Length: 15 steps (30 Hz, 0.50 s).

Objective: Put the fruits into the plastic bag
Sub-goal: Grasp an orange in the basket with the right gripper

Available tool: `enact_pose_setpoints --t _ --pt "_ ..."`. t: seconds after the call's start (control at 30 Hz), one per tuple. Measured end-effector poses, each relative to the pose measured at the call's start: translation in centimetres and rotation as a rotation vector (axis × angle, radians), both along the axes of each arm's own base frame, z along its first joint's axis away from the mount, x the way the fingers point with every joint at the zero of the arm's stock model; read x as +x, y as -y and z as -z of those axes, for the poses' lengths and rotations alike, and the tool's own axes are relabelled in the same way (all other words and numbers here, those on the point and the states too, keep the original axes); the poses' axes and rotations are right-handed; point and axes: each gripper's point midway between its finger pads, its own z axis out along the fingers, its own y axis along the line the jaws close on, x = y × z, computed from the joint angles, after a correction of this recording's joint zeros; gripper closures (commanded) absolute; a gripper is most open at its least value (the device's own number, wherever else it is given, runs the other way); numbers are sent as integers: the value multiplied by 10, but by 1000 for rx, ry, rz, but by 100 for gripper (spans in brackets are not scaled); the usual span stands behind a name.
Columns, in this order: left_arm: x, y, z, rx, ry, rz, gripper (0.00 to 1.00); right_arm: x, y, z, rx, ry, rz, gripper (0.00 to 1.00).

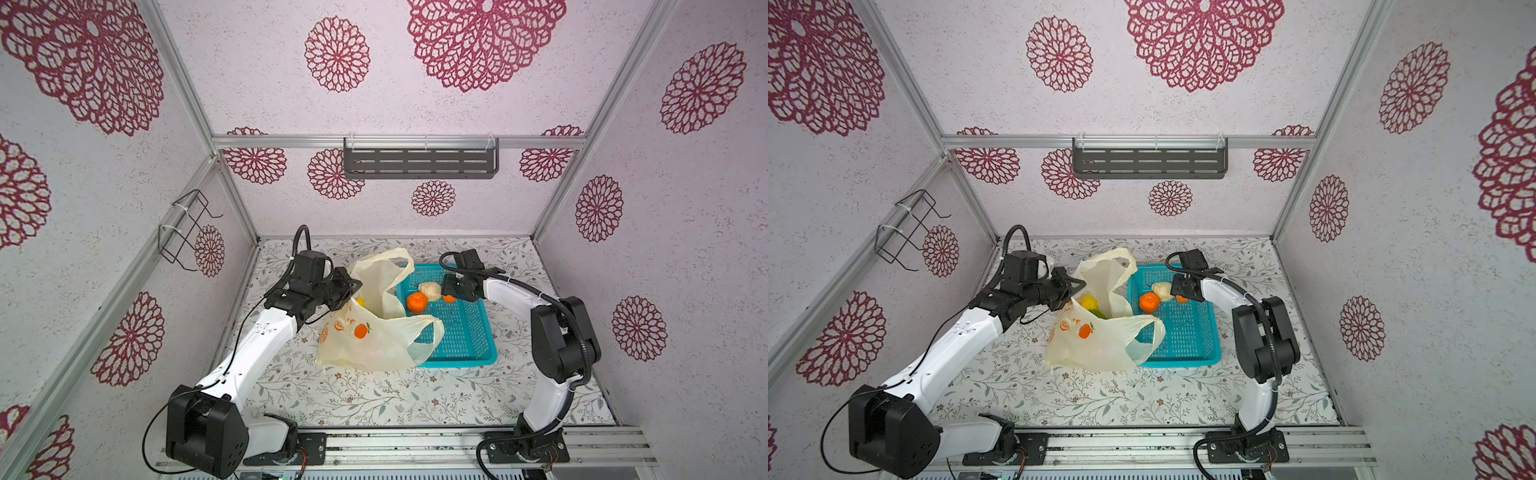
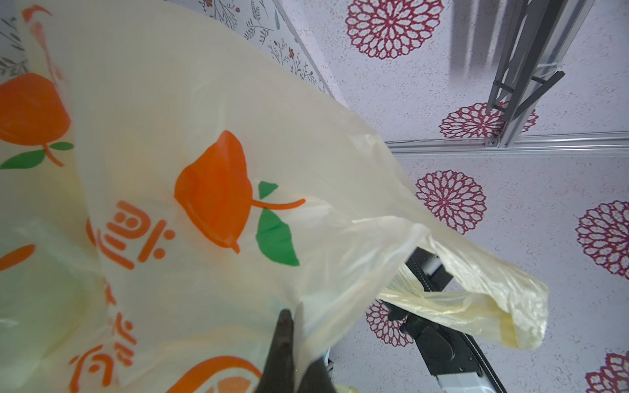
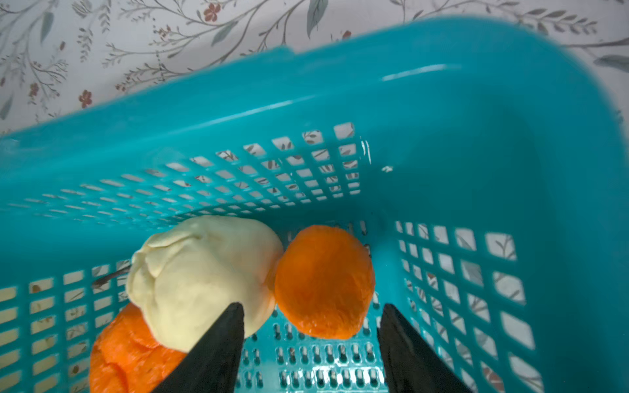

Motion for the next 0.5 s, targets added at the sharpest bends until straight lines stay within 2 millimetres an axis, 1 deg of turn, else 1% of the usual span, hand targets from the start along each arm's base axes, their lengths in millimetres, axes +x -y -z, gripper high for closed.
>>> enact_pose_setpoints --t 0.13,0.23,0.3,0.37,0.5 --pt "0 0 1 0 -3 1 100 5 -1 10 -11 -25 -2 40" --pt "1 1 2 0 -6 2 100 10 -4 16 -10 -33 -3 46" --pt "1 1 4 1 -10 3 100 11 -4 20 -10 -39 -2 53" --pt "1 1 5 1 -14 4 100 13 -5 17 -5 -29 -1 59" --pt "1 1 5 1 -15 4 100 16 -5 13 8 -2 3 73"
